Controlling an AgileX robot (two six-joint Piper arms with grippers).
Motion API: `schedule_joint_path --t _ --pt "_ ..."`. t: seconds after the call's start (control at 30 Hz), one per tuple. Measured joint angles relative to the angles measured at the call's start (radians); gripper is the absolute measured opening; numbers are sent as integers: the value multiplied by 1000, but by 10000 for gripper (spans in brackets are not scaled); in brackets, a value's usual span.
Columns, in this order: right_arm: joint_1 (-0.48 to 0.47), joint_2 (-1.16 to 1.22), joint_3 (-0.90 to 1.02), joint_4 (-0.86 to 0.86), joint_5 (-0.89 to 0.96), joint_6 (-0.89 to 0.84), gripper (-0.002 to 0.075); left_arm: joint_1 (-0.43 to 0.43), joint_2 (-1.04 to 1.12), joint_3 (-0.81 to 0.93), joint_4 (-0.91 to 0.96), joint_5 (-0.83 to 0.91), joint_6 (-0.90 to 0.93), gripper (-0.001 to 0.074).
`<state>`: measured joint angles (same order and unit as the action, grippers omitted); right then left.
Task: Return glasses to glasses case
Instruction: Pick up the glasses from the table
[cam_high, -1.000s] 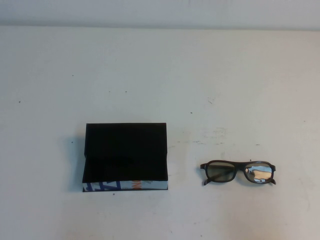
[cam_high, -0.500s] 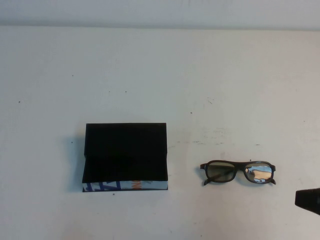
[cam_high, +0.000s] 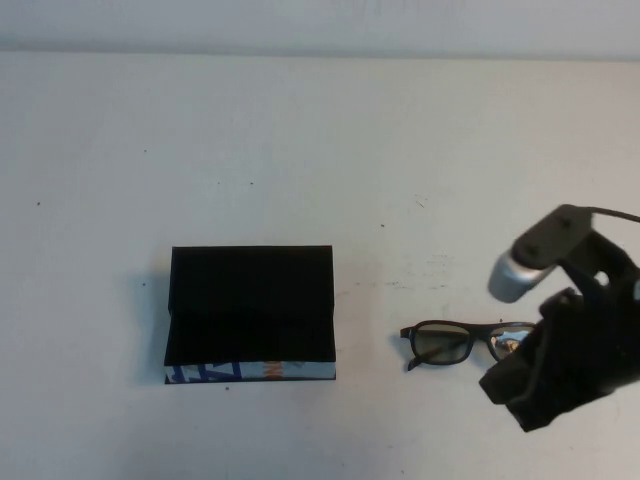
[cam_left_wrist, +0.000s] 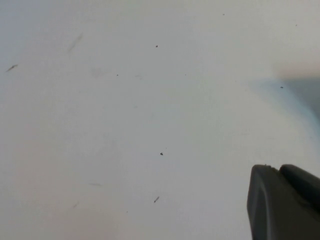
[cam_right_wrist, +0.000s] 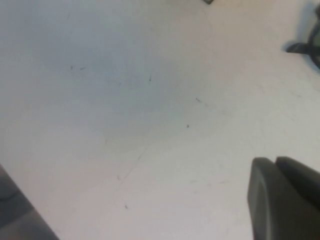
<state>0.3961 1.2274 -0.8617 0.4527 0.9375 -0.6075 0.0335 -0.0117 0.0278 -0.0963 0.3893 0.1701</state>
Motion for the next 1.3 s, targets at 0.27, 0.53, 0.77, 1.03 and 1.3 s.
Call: schedule_joint_path --t 0.27,0.53,0.77,1.03,1.3 --pt "36 252 -173 -126 41 -139 -1 0 0 0 0 0 0 -4" --pt "-16 423 -297 -246 90 -359 291 0 0 0 0 0 0 -4" --pt "-16 492 -386 -317 107 -524 399 0 0 0 0 0 0 -4" --pt "-16 576 -436 -343 107 -584 402 0 0 0 0 0 0 -4" --pt "-16 624 -438 -343 96 -609 402 0 0 0 0 0 0 -4"
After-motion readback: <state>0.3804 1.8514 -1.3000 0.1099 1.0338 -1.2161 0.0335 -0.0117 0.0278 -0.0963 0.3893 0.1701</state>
